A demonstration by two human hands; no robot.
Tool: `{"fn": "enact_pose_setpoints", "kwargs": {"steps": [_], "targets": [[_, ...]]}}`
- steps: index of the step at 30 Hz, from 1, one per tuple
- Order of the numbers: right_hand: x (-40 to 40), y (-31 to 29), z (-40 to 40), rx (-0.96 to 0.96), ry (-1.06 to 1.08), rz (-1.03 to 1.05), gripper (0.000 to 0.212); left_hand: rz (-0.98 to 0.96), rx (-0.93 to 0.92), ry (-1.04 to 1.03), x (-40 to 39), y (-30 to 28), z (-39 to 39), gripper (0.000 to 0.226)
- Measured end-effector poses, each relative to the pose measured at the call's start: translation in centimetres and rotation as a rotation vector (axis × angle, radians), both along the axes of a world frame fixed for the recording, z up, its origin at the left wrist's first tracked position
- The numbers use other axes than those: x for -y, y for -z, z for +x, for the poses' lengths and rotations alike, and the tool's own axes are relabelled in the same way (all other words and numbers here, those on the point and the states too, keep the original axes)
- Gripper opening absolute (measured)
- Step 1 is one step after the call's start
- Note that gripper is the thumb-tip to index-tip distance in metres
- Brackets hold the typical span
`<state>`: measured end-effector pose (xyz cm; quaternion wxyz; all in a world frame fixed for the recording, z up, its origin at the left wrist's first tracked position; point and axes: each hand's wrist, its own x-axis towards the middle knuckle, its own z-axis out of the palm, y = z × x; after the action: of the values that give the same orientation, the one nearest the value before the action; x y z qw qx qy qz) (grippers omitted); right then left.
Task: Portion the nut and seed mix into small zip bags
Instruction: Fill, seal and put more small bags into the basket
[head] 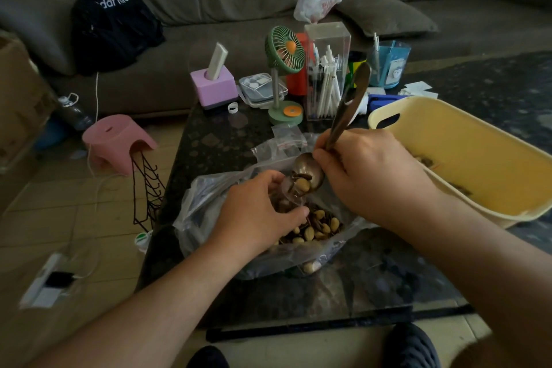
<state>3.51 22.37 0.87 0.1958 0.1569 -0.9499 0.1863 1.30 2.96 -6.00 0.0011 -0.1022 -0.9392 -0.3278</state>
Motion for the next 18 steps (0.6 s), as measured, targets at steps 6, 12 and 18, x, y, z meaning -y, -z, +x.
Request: {"fn": "enact_pose_setpoints", "kwargs": {"steps": [6,12,18], "targets": [[0.30,-0.39,0.28,0.000,-0.044,0.004,0.034,0.017,0.003,-0.013,0.29,0.10,-0.06,0.052],[0.26,-0.13,0.36,-0.033,-0.073,0.009,0.040,0.035,0.006,-0.027,0.69,0.26,-0.17,0.057],[-0.12,0.19,0.25,-0.037,-0.108,-0.033,0.038,0.047,-0.002,-0.037,0.89,0.15,-0.21,0.052]]}}
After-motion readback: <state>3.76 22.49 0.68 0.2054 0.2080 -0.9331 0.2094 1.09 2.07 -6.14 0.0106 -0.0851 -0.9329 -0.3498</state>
